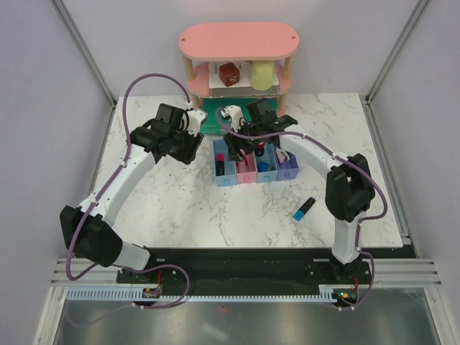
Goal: Sort the stationery into containers
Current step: Place the pen in the storage box, then pick up the pen from the center of the board.
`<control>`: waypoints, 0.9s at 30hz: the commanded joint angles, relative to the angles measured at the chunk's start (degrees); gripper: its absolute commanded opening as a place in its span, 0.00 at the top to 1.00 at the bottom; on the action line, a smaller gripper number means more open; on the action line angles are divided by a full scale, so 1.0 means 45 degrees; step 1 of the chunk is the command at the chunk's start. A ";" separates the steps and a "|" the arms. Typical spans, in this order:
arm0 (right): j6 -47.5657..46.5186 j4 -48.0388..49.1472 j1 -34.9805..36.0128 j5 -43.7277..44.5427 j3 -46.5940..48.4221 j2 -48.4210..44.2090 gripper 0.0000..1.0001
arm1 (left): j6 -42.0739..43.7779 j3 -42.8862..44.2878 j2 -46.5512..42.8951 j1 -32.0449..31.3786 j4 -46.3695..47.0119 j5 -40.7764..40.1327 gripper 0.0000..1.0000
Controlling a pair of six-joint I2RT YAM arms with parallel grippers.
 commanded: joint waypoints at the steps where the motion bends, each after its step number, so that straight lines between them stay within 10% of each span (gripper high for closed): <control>1: -0.2795 -0.1788 -0.0008 0.0997 -0.0537 -0.2638 0.29 | 0.0734 0.0155 -0.0696 -0.0019 -0.0287 0.0502 0.43; 13: -1.1432 -0.7805 -0.0027 0.5920 -0.7133 -1.0059 0.33 | 0.2474 -0.0315 -0.1711 0.0001 -0.1185 0.0698 0.43; 27: -1.4658 -0.4528 -0.0008 0.7446 -1.3271 -1.2024 0.33 | 0.2551 -0.0256 -0.2375 -0.0038 -0.1732 0.0503 0.43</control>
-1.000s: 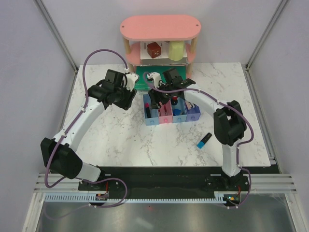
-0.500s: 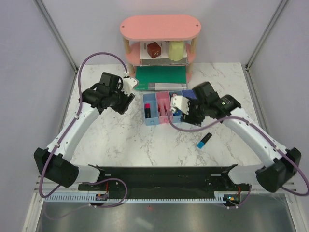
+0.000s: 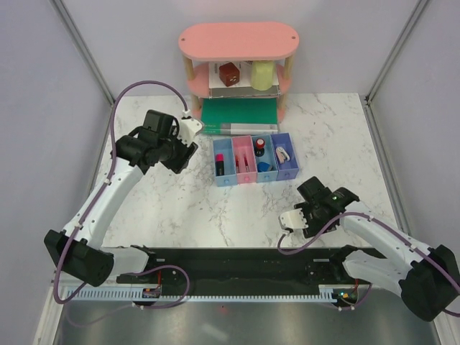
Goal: Sort the stationery into containers
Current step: Pick up the pen from the center of the board.
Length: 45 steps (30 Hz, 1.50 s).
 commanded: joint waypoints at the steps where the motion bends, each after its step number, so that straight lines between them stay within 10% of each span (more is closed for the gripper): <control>1: -0.1437 0.2118 -0.0007 0.0520 -0.0401 0.0818 0.33 | 0.0579 0.0007 -0.0569 -0.0024 -0.0251 -0.0051 0.43; 26: -0.2903 0.3956 0.0051 -0.1687 -0.0069 0.4943 0.48 | 0.1341 -0.0443 -0.0960 -0.0004 -0.0740 -0.0969 0.42; 45: 0.0897 0.2942 0.0148 -0.2623 0.1022 0.4630 1.00 | 0.1478 -0.0169 -0.1233 -0.0024 -0.1111 -0.1301 0.42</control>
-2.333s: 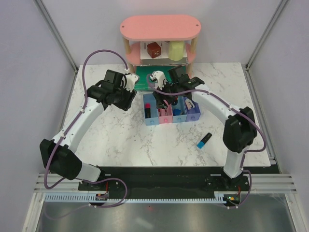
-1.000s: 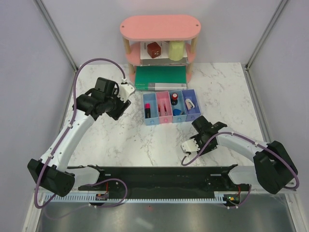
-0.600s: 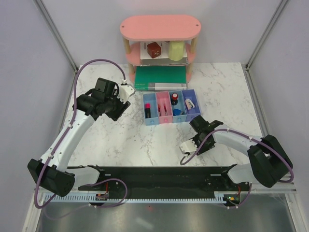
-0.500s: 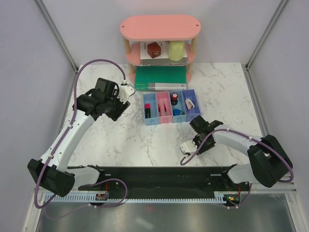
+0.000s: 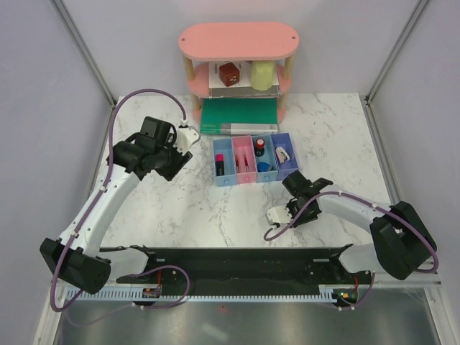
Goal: Sort the stationery into containers
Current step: Pick up the pen from the center of the board, then place the pen in the storage box.
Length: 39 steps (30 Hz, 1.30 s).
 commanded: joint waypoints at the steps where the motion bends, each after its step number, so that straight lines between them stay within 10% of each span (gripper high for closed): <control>1: 0.2492 -0.0706 0.0095 -0.1667 0.1556 0.0356 1.00 | 0.0473 0.0375 -0.0539 0.0000 -0.0198 -0.0096 0.42; 13: 0.8466 -0.3149 0.0095 -0.6078 0.7808 0.1877 1.00 | 0.0414 -0.0094 -0.0813 0.0001 -0.0257 0.0606 0.42; 24: 1.1614 -0.0496 0.0095 -1.1001 1.3060 0.5609 1.00 | 0.0298 -0.0211 -0.0833 0.0001 -0.0296 0.1700 0.43; 39: 1.2554 0.3569 -0.0041 -1.1102 1.4920 1.0100 1.00 | 0.0512 0.0648 -0.1301 0.0001 -0.0803 0.2911 0.39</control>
